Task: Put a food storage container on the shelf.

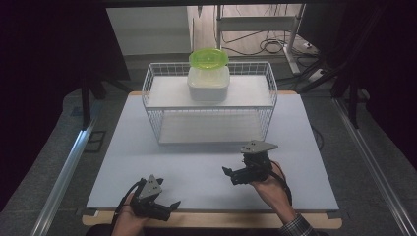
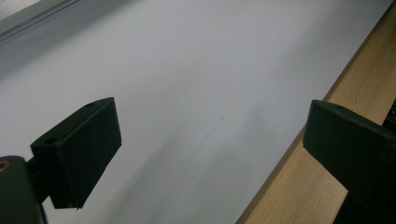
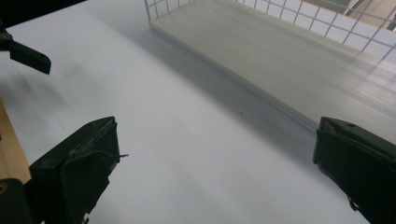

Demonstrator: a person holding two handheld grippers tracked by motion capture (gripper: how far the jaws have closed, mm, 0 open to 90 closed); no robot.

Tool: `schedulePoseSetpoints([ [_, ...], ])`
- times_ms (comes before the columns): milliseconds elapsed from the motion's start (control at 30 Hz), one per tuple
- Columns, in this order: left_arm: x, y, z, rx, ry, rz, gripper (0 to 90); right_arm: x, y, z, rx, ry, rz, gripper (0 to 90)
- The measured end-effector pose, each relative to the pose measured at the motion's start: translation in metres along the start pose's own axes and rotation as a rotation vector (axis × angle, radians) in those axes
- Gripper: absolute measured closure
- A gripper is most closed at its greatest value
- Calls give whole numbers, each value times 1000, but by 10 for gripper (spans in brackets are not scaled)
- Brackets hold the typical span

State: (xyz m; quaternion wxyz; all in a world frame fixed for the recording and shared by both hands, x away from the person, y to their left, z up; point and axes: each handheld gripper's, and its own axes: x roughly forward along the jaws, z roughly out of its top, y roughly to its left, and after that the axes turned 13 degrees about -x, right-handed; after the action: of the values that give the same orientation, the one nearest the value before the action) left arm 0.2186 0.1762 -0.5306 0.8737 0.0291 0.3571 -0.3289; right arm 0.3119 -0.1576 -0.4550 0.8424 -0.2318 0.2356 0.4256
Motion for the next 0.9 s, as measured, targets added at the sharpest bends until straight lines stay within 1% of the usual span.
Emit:
schedulePoseSetpoints([
  [267,0,0,0,4,7,2,41,-6,5,-23,6,31,-33,7],
  [367,1,0,0,4,8,2,41,-8,6,-32,13,46,-35,5],
  [500,1,-1,0,5,11,3,40,-9,7,-43,24,71,-33,3],
  [700,2,-1,0,10,20,8,38,-6,10,-53,26,96,-28,3],
  [900,2,-1,0,5,24,10,37,0,13,-63,30,147,-12,2],
])
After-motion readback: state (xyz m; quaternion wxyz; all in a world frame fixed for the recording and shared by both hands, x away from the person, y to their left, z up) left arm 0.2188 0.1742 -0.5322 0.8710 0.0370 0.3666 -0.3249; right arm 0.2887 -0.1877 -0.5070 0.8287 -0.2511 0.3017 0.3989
